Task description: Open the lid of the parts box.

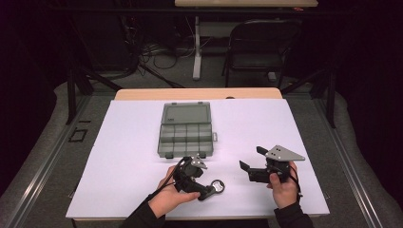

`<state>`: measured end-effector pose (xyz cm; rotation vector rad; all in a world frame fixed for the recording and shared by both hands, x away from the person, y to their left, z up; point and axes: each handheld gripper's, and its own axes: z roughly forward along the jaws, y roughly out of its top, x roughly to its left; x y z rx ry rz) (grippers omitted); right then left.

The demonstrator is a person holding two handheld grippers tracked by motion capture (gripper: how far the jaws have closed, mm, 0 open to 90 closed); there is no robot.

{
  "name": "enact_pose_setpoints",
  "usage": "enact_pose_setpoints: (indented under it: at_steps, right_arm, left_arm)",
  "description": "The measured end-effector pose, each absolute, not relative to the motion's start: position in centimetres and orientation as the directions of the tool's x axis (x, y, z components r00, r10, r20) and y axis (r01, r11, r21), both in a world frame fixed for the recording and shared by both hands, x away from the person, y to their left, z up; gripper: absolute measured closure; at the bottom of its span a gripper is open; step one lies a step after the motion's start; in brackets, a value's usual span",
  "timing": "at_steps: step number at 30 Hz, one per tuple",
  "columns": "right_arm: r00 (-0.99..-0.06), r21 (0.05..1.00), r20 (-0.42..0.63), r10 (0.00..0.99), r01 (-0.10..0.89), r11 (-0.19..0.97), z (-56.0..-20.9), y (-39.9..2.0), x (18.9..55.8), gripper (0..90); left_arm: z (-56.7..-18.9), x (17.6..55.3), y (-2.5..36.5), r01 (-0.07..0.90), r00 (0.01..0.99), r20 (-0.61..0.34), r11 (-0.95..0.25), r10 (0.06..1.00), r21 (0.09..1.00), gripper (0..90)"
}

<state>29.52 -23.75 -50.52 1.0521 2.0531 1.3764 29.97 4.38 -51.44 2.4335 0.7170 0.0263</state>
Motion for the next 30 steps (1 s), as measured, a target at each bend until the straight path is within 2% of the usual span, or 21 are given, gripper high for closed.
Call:
enact_pose_setpoints:
  at_steps: [4, 6, 11, 18, 30]
  right_arm:
    - [-0.608, 0.915, 0.041, 0.793, 0.341, 0.214, -50.5, -23.9, 29.6, 15.5]
    - [-0.608, 0.916, 0.035, 0.794, 0.337, 0.217, -50.5, -23.9, 29.6, 15.5]
    - [-0.61, 0.916, 0.038, 0.791, 0.337, 0.217, -50.5, -23.9, 29.6, 15.5]
    - [-0.612, 0.914, 0.036, 0.79, 0.339, 0.222, -50.6, -23.8, 29.6, 15.5]
    - [-0.615, 0.914, 0.036, 0.787, 0.338, 0.223, -50.6, -23.8, 29.6, 15.6]
  left_arm:
    - [-51.6, 29.8, 3.9, 0.477, 0.859, -0.114, -0.702, 0.498, 0.529, 37.0]
    - [-51.7, 29.7, 3.6, 0.465, 0.87, -0.124, -0.714, 0.476, 0.523, 43.4]
    - [-52.1, 29.2, 3.0, 0.433, 0.885, -0.076, -0.754, 0.459, 0.494, 47.4]
    - [-52.7, 29.2, 2.7, 0.451, 0.878, -0.078, -0.763, 0.471, 0.464, 49.3]
    - [-53.2, 28.9, 2.2, 0.463, 0.875, -0.084, -0.773, 0.477, 0.435, 61.2]
